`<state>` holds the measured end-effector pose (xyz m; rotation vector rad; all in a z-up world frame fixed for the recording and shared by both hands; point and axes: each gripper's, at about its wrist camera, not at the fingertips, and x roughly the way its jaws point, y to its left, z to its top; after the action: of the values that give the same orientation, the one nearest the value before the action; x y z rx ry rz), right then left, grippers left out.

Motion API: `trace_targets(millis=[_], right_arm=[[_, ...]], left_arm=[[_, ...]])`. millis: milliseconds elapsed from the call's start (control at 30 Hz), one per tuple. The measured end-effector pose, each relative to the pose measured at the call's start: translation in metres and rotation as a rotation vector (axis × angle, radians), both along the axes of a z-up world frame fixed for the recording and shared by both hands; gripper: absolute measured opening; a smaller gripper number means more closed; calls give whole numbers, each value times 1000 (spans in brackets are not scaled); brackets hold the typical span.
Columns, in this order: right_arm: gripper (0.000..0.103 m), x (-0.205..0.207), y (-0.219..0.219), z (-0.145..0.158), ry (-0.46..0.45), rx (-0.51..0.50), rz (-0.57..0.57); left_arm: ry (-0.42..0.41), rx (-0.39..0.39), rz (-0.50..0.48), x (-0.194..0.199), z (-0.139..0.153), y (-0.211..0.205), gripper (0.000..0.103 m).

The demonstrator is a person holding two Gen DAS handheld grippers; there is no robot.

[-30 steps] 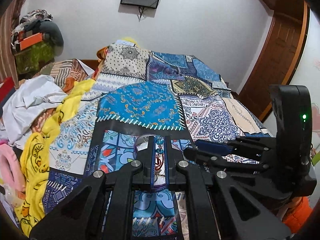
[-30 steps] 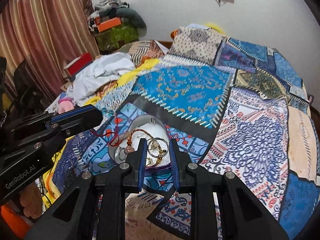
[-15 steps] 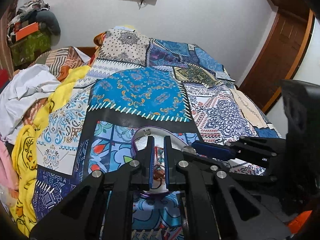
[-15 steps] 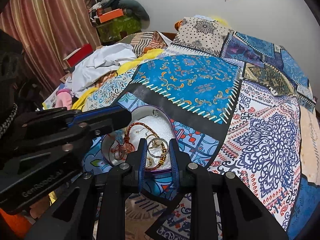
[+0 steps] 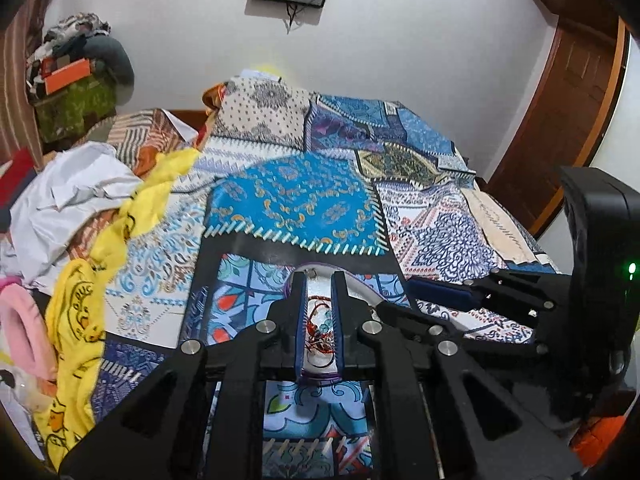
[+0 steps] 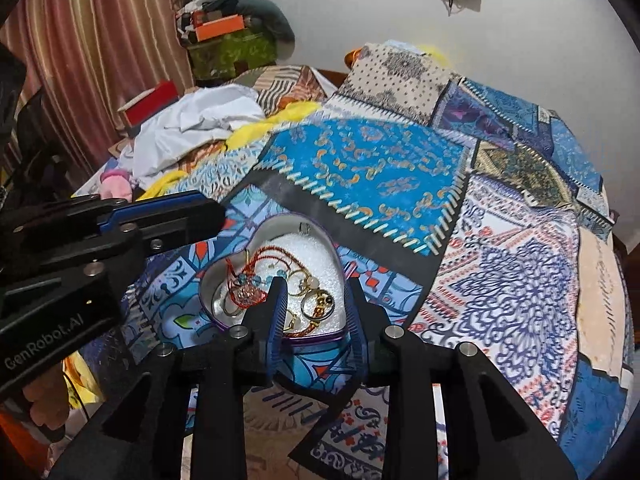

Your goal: Organize jewelry

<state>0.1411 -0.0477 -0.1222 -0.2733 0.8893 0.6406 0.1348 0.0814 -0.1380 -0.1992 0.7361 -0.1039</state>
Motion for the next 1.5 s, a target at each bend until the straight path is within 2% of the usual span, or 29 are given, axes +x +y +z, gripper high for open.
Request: trace_targets(millis=[300,467,567,633,700,767,833,867,933,1000,1133,1500], right_arm=[[26,-24,-27,67,-139,99,-59],[27,-54,-52,121,-270,200,-96],[26,-82,-70,154,-366,273,-113],[26,-100,-79,172,-426,313,-121],[27,-118,-86,186,-489,346,-132],[33,-136,-92,198,-546,371,-148],[51,-153,-98,206,-600,400,-169],[56,-156,-99,208,-616,408,-178],[72,-167,-101,210,-656,418,-198],[83,-174,-101,211,-691,416,-229],[103,-175,-99,209,-723,417,-277],[103,-188,-103,203,-718,399,-272]], left_arm=[[-133,61,20,-37,58,-10,12],[-264,90,33,-74,103,-21,12],[-359,118,56,-100,129,-29,24],[-430,139,76,-120,144,-35,38],[-494,157,97,-140,158,-40,47],[-540,170,127,-156,167,-43,58],[-578,179,154,-169,174,-45,71],[-592,186,169,-175,176,-45,74],[-607,192,186,-183,179,-45,95],[-622,190,194,-191,181,-46,100],[-628,211,205,-200,180,-48,101],[-622,203,210,-209,179,-51,102]])
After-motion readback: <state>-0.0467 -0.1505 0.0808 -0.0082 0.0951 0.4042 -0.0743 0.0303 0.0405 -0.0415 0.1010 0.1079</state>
